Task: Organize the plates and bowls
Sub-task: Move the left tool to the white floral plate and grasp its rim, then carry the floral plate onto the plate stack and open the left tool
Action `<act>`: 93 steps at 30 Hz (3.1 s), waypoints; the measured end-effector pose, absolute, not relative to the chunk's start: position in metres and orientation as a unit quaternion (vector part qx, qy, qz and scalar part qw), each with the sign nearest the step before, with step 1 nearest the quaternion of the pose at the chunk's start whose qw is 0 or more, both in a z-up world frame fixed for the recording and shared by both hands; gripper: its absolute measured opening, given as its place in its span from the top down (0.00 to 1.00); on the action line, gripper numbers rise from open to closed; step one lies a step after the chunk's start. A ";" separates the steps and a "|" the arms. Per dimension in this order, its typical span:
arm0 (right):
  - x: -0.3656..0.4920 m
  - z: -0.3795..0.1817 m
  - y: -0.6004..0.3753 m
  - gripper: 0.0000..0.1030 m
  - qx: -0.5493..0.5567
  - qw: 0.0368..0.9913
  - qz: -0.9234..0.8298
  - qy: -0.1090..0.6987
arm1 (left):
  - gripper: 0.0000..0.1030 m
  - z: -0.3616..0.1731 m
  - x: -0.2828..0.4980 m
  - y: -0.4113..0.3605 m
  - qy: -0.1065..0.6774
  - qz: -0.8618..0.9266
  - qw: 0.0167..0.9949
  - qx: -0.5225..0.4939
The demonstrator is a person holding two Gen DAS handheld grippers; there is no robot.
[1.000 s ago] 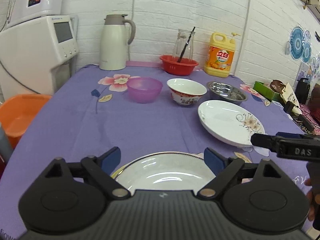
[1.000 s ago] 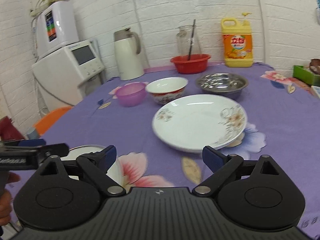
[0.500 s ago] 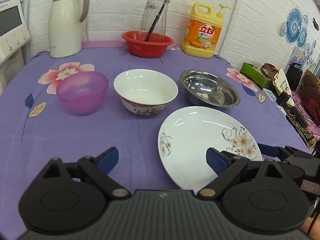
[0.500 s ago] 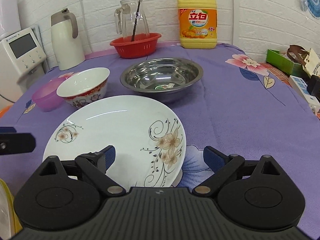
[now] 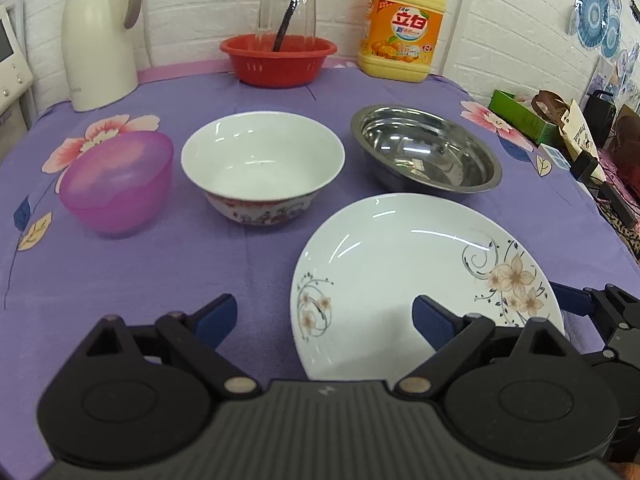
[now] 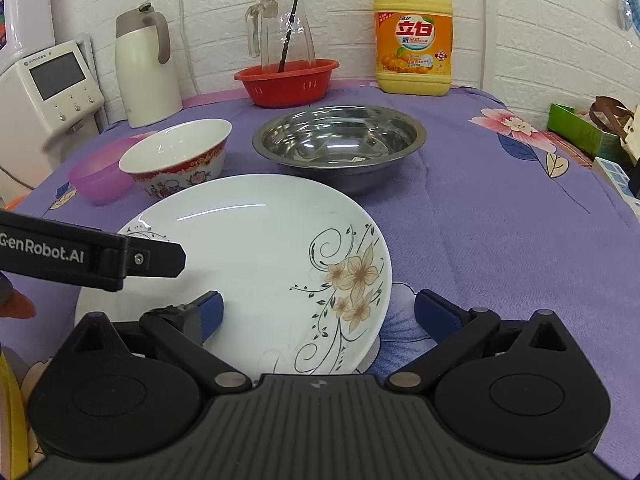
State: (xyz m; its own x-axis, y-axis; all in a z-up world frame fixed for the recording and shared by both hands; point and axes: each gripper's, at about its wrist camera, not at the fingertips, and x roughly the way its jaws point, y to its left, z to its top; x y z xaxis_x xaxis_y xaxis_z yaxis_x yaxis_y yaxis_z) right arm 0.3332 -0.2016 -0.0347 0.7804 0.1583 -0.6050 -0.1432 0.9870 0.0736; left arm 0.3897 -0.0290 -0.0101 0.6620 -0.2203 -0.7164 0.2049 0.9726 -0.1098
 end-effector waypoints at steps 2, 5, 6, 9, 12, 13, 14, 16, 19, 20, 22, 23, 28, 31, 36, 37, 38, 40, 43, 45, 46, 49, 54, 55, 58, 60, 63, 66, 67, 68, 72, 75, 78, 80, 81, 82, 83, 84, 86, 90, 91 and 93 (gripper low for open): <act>0.333 -0.035 -0.202 0.00 0.013 0.944 0.080 0.321 | 0.09 -0.012 0.391 -0.032 0.396 -0.119 0.910 -0.008; 0.331 -0.034 -0.202 0.00 0.012 0.944 0.079 0.321 | 0.09 -0.014 0.393 -0.035 0.402 -0.122 0.907 -0.008; 0.331 -0.034 -0.202 0.00 0.012 0.944 0.079 0.321 | 0.09 -0.013 0.393 -0.036 0.404 -0.124 0.907 -0.006; 0.331 -0.034 -0.202 0.00 0.013 0.944 0.079 0.321 | 0.09 -0.015 0.395 -0.042 0.410 -0.122 0.904 0.006; 0.331 -0.034 -0.202 0.00 0.013 0.944 0.079 0.321 | 0.09 -0.017 0.397 -0.042 0.417 -0.125 0.900 0.002; 0.331 -0.034 -0.202 0.00 0.013 0.944 0.079 0.321 | 0.09 -0.017 0.397 -0.043 0.416 -0.124 0.901 0.005; 0.331 -0.034 -0.202 0.00 0.013 0.944 0.079 0.321 | 0.09 -0.017 0.398 -0.044 0.417 -0.123 0.900 0.008; 0.331 -0.035 -0.201 0.00 0.013 0.944 0.079 0.321 | 0.09 -0.018 0.397 -0.047 0.420 -0.119 0.900 0.017; 0.331 -0.035 -0.202 0.00 0.012 0.944 0.079 0.321 | 0.09 -0.017 0.398 -0.047 0.421 -0.119 0.899 0.018; 0.331 -0.035 -0.202 0.00 0.012 0.944 0.079 0.320 | 0.09 -0.017 0.398 -0.047 0.422 -0.119 0.899 0.018; 0.331 -0.036 -0.201 0.00 0.012 0.944 0.079 0.320 | 0.14 -0.017 0.398 -0.048 0.419 -0.125 0.899 0.017; 0.331 -0.036 -0.201 0.00 0.011 0.944 0.079 0.320 | 0.30 -0.015 0.397 -0.049 0.413 -0.141 0.900 0.016; 0.327 -0.036 -0.191 0.00 0.001 0.943 0.103 0.317 | 0.48 -0.011 0.395 -0.046 0.414 -0.151 0.898 0.002; 0.323 -0.033 -0.192 0.00 0.007 0.943 0.095 0.319 | 0.55 -0.007 0.388 -0.044 0.419 -0.147 0.896 -0.005; 0.302 -0.025 -0.185 0.00 0.022 0.948 0.086 0.307 | 0.55 0.004 0.368 -0.040 0.403 -0.147 0.903 -0.001; 0.298 -0.022 -0.184 0.00 0.022 0.949 0.084 0.303 | 0.55 0.008 0.363 -0.039 0.397 -0.149 0.906 -0.004; 0.292 -0.017 -0.182 0.00 0.020 0.952 0.081 0.296 | 0.55 0.013 0.357 -0.036 0.390 -0.152 0.908 -0.006; 0.280 -0.009 -0.177 0.00 0.014 0.957 0.077 0.281 | 0.55 0.021 0.345 -0.030 0.378 -0.156 0.912 -0.009; 0.259 0.001 -0.169 0.00 0.014 0.961 0.085 0.265 | 0.55 0.031 0.318 -0.015 0.362 -0.158 0.919 -0.014; 0.244 0.006 -0.160 0.00 0.016 0.962 0.096 0.255 | 0.55 0.035 0.300 0.001 0.355 -0.154 0.922 -0.026; 0.236 0.008 -0.154 0.00 0.016 0.963 0.103 0.249 | 0.55 0.036 0.288 0.011 0.350 -0.150 0.924 -0.033; 0.215 0.011 -0.133 0.00 0.015 0.962 0.127 0.241 | 0.55 0.036 0.258 0.039 0.341 -0.129 0.930 -0.046; 0.189 0.004 -0.092 0.00 0.008 0.952 0.175 0.249 | 0.55 0.029 0.214 0.076 0.330 -0.080 0.940 -0.044; 0.185 0.002 -0.085 0.00 0.005 0.950 0.185 0.253 | 0.56 0.027 0.205 0.084 0.328 -0.071 0.941 -0.044; 0.173 -0.004 -0.065 0.00 -0.012 0.943 0.203 0.263 | 0.56 0.019 0.186 0.100 0.326 -0.055 0.943 -0.046; 0.166 -0.009 -0.056 0.00 -0.024 0.940 0.210 0.267 | 0.56 0.012 0.177 0.108 0.329 -0.050 0.941 -0.056; 0.161 -0.016 -0.046 0.00 -0.038 0.936 0.213 0.278 | 0.55 -0.001 0.171 0.117 0.335 -0.047 0.939 -0.068; 0.160 -0.020 -0.042 0.00 -0.050 0.936 0.212 0.277 | 0.55 -0.006 0.165 0.119 0.325 -0.051 0.942 -0.072; 0.159 -0.021 -0.040 0.00 -0.057 0.936 0.210 0.276 | 0.54 -0.006 0.164 0.118 0.321 -0.052 0.943 -0.069; 0.159 -0.021 -0.039 0.00 -0.060 0.936 0.210 0.275 | 0.52 -0.007 0.163 0.118 0.316 -0.055 0.945 -0.068; 0.156 -0.022 -0.042 0.00 -0.053 0.937 0.213 0.272 | 0.46 -0.008 0.162 0.120 0.310 -0.066 0.945 -0.078; 0.155 -0.022 -0.041 0.00 -0.055 0.935 0.213 0.276 | 0.43 -0.007 0.164 0.125 0.309 -0.069 0.944 -0.096; 0.155 -0.022 -0.043 0.00 -0.052 0.931 0.224 0.284 | 0.38 0.000 0.162 0.125 0.296 -0.064 0.949 -0.086; 0.154 -0.020 -0.046 0.00 -0.043 0.931 0.226 0.284 | 0.32 0.006 0.158 0.123 0.280 -0.062 0.956 -0.069; 0.154 -0.019 -0.048 0.00 -0.037 0.932 0.225 0.283 | 0.30 0.009 0.157 0.121 0.275 -0.061 0.957 -0.063; 0.154 -0.018 -0.050 0.00 -0.032 0.932 0.226 0.283 | 0.30 0.013 0.157 0.121 0.271 -0.060 0.959 -0.060; 0.154 -0.017 -0.052 0.00 -0.028 0.932 0.226 0.282 | 0.30 0.016 0.157 0.120 0.268 -0.060 0.960 -0.060; 0.154 -0.016 -0.054 0.00 -0.024 0.933 0.225 0.281 | 0.30 0.018 0.157 0.120 0.265 -0.061 0.960 -0.063; 0.153 -0.016 -0.056 0.00 -0.023 0.932 0.223 0.286 | 0.29 0.023 0.159 0.120 0.258 -0.063 0.962 -0.069; 0.160 -0.023 -0.061 0.00 -0.020 0.920 0.232 0.316 | 0.29 0.028 0.166 0.117 0.253 -0.065 0.962 -0.074; 0.159 -0.023 -0.061 0.00 -0.021 0.920 0.234 0.314 | 0.29 0.028 0.168 0.115 0.254 -0.065 0.962 -0.074; 0.157 -0.021 -0.058 0.00 -0.044 0.922 0.232 0.305 | 0.29 0.030 0.170 0.111 0.255 -0.066 0.962 -0.075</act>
